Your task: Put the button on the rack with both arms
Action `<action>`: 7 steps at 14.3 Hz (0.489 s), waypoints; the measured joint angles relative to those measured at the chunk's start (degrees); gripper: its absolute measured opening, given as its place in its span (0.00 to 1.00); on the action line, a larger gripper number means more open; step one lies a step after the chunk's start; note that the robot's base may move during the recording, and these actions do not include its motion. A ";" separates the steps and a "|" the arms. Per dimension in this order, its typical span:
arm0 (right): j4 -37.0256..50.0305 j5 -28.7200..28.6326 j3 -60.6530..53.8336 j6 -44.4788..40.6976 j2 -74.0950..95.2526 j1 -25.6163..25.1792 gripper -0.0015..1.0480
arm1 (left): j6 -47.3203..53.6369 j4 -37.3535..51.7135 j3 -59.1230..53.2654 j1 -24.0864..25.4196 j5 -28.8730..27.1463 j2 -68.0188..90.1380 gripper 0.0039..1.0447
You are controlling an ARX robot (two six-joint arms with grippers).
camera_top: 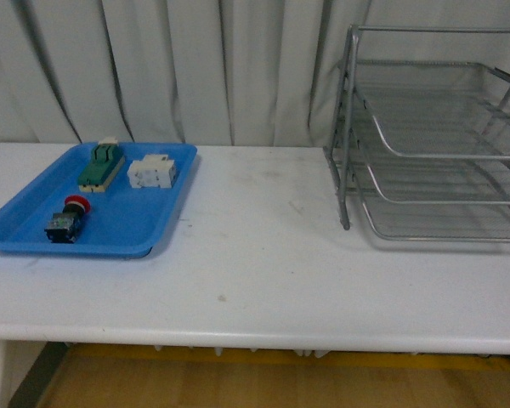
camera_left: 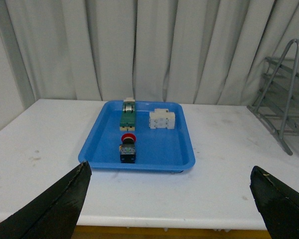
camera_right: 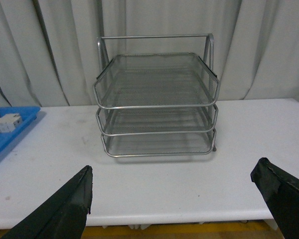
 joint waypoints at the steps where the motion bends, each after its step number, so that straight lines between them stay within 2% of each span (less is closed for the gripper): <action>1: 0.00 0.00 0.00 0.00 0.00 0.02 0.94 | 0.00 0.00 0.00 0.00 0.00 0.00 0.94; 7: 0.00 0.00 0.00 0.02 0.00 0.00 0.94 | 0.00 0.00 0.00 0.00 0.00 0.00 0.94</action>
